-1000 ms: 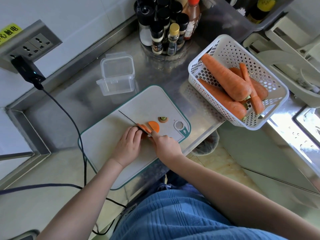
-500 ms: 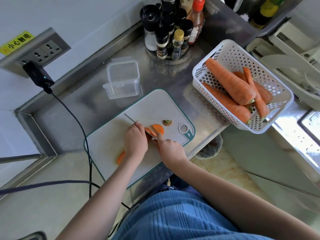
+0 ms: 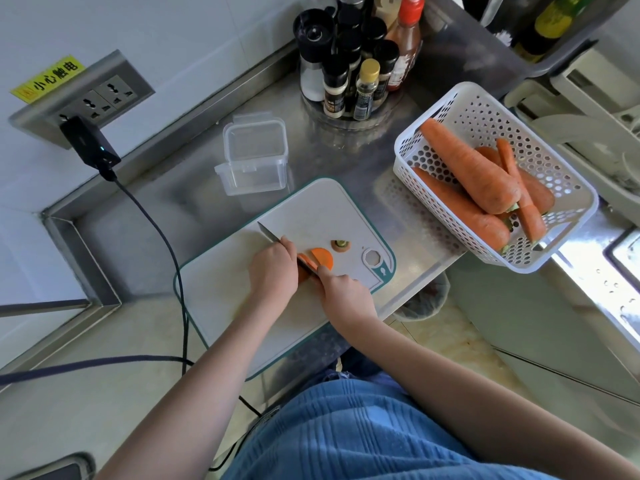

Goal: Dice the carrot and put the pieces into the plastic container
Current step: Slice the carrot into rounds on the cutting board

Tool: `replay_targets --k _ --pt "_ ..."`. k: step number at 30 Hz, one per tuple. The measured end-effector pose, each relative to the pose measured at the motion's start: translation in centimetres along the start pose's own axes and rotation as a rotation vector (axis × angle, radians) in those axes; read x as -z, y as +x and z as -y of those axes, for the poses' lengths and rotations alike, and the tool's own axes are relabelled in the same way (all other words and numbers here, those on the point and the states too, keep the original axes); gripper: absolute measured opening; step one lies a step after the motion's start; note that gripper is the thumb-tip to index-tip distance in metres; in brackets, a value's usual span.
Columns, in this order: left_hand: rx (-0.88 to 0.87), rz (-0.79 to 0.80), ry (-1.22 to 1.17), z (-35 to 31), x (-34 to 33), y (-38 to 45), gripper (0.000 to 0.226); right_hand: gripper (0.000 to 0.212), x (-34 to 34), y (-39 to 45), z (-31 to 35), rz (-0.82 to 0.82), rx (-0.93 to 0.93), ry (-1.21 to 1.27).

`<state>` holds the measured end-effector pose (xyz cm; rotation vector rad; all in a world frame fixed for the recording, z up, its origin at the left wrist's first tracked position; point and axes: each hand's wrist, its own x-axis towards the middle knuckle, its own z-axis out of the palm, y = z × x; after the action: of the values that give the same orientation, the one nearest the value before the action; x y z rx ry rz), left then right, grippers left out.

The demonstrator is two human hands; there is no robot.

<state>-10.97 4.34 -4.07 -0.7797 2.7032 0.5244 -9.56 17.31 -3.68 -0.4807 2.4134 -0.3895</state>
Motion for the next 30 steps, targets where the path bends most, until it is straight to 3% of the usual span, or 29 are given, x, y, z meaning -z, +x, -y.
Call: replay_targets --k 4,10,15,21,30 --pt "-0.065 0.117 -0.167 1.3 0.7 -0.7 0.061 0.017 0.2 0.0 -0.4 -0.005 -0.016 0.096" --pt "-0.227 0.041 -0.155 2.9 -0.2 -1.7 0.035 0.050 0.6 -0.9 -1.0 -0.034 -0.037 0.123" --pt "-0.305 -0.026 -0.134 3.0 -0.2 -1.9 0.018 0.045 1.4 -1.1 -1.4 -0.118 -0.068 0.205" --pt "-0.411 -0.057 -0.135 2.9 -0.1 -1.9 0.020 0.025 2.1 -1.5 -1.0 -0.153 -0.103 0.245" --pt "-0.691 -0.129 0.171 4.7 -1.5 -2.3 0.029 0.031 1.6 -2.4 0.7 -0.118 0.031 0.036"
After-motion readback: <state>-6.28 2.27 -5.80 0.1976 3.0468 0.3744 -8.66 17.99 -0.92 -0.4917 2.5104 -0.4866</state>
